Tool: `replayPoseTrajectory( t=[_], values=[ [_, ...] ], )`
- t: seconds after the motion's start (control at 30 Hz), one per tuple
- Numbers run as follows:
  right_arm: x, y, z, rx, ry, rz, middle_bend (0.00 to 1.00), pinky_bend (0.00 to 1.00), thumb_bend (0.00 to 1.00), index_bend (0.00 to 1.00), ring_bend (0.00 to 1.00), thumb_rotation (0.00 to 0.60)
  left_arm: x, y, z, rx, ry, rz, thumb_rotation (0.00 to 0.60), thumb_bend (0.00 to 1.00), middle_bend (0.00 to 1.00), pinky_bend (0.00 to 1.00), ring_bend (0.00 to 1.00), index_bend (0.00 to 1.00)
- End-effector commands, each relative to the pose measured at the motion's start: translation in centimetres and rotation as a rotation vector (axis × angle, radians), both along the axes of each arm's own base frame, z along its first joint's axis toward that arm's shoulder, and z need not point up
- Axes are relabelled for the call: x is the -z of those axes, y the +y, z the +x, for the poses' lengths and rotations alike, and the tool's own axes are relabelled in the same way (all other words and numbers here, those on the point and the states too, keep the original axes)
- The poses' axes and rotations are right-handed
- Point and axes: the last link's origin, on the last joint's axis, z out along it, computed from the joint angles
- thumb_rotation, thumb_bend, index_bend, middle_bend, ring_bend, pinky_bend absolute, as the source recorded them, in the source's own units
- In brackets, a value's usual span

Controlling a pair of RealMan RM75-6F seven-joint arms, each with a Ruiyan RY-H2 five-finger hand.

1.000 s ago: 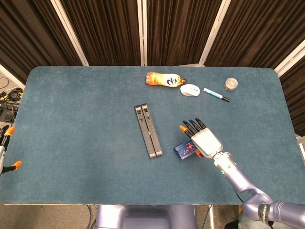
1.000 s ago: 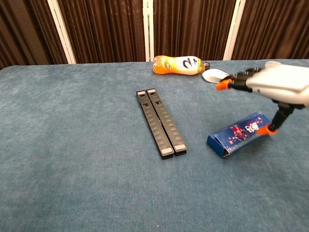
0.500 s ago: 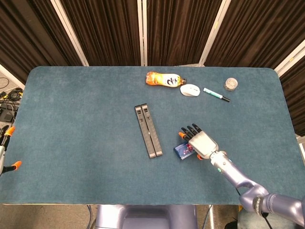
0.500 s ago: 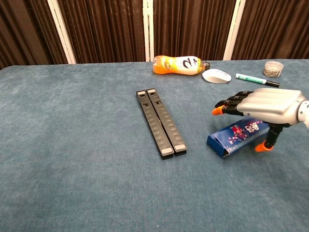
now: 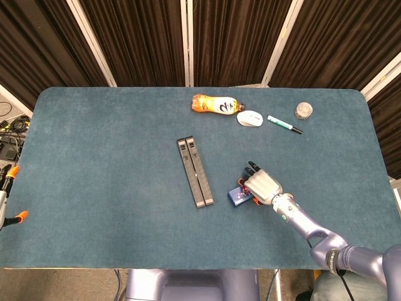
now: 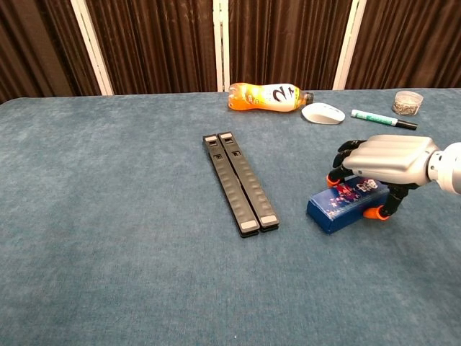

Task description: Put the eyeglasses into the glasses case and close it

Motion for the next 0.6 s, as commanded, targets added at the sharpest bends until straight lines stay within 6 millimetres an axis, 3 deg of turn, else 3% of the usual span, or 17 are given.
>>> replayPoseTrajectory(
  t=[0.03, 0.13, 0.2, 0.3, 0.6],
  values=[
    [0.1, 0.0, 0.0, -0.004, -0.004, 0.000, 0.41, 0.00, 0.32, 0.46, 0.16, 0.600, 0.0, 0.0, 0.0, -0.001, 0.001, -0.001, 0.600, 0.00, 0.00, 0.00, 0.00, 0.00],
    [0.0, 0.1, -0.1, -0.007, -0.008, -0.003, 0.32, 0.00, 0.31, 0.37, 0.14, 0.600, 0.1, 0.0, 0.0, -0.001, 0.001, -0.001, 0.600, 0.00, 0.00, 0.00, 0.00, 0.00],
    [0.0, 0.1, -0.3, -0.005, -0.002, 0.002, 0.14, 0.00, 0.27, 0.18, 0.05, 0.600, 0.1, 0.0, 0.0, 0.000, 0.001, 0.000, 0.600, 0.00, 0.00, 0.00, 0.00, 0.00],
    [-0.4, 0.3, -0.6, -0.002, 0.022, 0.005, 0.00, 0.00, 0.22, 0.01, 0.00, 0.600, 0.0, 0.0, 0.1, 0.001, -0.002, 0.000, 0.600, 0.00, 0.00, 0.00, 0.00, 0.00],
    [-4.3, 2.2, -0.2, -0.009, -0.029, -0.078, 0.00, 0.00, 0.20, 0.00, 0.00, 0.600, -0.4, -0.4, 0.5, 0.021, -0.016, 0.010, 0.600, 0.00, 0.00, 0.00, 0.00, 0.00]
  ],
)
